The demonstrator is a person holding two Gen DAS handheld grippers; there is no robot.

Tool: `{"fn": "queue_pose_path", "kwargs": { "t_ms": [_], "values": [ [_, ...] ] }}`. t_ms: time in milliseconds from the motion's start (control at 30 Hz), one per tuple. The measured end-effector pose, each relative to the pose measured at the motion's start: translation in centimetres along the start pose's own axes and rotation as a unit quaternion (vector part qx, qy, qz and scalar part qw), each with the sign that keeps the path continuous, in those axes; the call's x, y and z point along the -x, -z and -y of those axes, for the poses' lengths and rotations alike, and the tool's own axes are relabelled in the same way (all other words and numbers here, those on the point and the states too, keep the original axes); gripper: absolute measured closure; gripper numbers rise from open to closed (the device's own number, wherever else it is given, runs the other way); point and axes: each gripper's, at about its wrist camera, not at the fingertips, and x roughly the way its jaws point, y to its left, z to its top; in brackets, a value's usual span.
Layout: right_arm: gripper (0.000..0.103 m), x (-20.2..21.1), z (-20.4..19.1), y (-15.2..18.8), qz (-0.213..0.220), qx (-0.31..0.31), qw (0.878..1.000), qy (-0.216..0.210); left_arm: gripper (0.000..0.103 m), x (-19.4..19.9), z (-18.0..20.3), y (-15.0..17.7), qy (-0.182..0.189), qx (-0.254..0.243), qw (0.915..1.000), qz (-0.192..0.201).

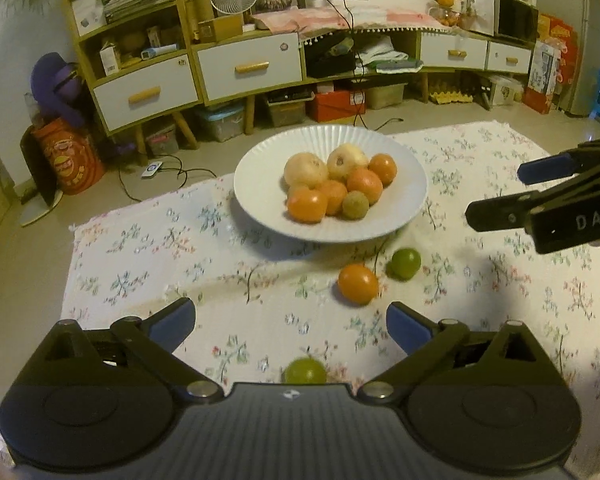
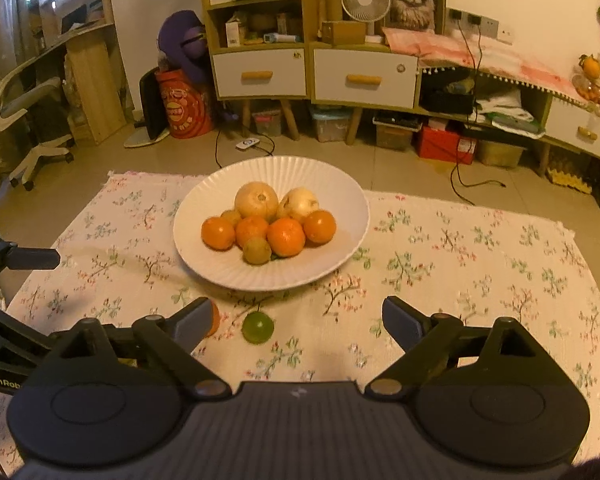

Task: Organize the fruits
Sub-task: 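Withdraw both tools from the plate toward the loose fruits on the cloth, then grasp a yellow-green round fruit with the right gripper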

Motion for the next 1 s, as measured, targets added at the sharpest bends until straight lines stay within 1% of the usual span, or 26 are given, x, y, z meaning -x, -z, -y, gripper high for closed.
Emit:
{"fn": "queue_pose_path", "kwargs": {
  "t_ms": [400,500,633,833,1000],
  "values": [
    [0.011,2.3,-1.9,3.7,-0.012,0.037,0.998,-0.046,0.011,1.6,0.6,4.1,0.023,-0.017,0.9996,-0.005],
    [0.011,2.7,-2.6,5.2,-0.019,0.059,0.996,-0.063,0.011,1.9,0.8,5.5,0.030,-0.019,0.9993,-0.008],
    [0.011,3.3,-3.4,7.3,-0.032,0.084,0.993,-0.076,0.011,2.4,1.3,7.0,0.035,-0.027,0.9990,-0.011],
    [0.011,4.7,-4.0,9.7,-0.041,0.105,0.989,-0.095,0.011,3.4,2.1,8.8,0.045,-0.043,0.9981,-0.005],
    [0.011,5.2,-4.4,11.2,-0.052,0.116,0.986,-0.107,0.011,3.5,2.8,10.0,0.054,-0.048,0.9973,-0.017]
  ]
}}
